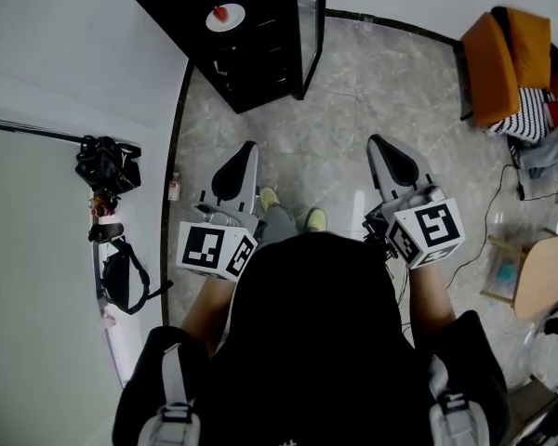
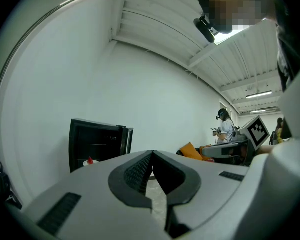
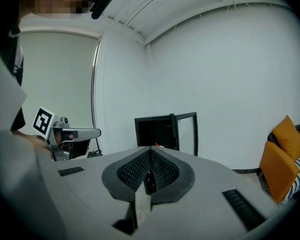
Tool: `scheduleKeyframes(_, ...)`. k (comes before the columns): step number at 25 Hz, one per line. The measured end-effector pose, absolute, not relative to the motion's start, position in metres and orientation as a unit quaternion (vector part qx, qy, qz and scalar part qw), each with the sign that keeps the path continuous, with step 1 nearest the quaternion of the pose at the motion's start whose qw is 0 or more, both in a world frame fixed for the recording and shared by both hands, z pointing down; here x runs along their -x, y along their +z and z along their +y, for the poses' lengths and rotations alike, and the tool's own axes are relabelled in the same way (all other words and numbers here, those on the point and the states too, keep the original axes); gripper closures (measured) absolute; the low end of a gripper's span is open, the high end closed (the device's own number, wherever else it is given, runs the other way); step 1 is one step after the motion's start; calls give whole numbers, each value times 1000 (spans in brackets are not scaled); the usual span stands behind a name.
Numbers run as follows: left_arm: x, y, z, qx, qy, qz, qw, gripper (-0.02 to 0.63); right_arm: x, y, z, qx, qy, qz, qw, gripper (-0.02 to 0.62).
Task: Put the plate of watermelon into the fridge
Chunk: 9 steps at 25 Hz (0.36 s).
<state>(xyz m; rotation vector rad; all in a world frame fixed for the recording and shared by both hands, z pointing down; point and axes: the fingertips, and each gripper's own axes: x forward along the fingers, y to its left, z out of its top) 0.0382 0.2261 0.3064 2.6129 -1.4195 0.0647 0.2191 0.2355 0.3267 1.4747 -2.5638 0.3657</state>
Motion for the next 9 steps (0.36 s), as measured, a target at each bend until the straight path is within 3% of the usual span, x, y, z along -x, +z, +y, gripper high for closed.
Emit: scheduleKeyframes(9, -38, 313, 235, -874, 20, -477, 92, 594, -211, 325, 236, -479, 114, -866, 86, 580)
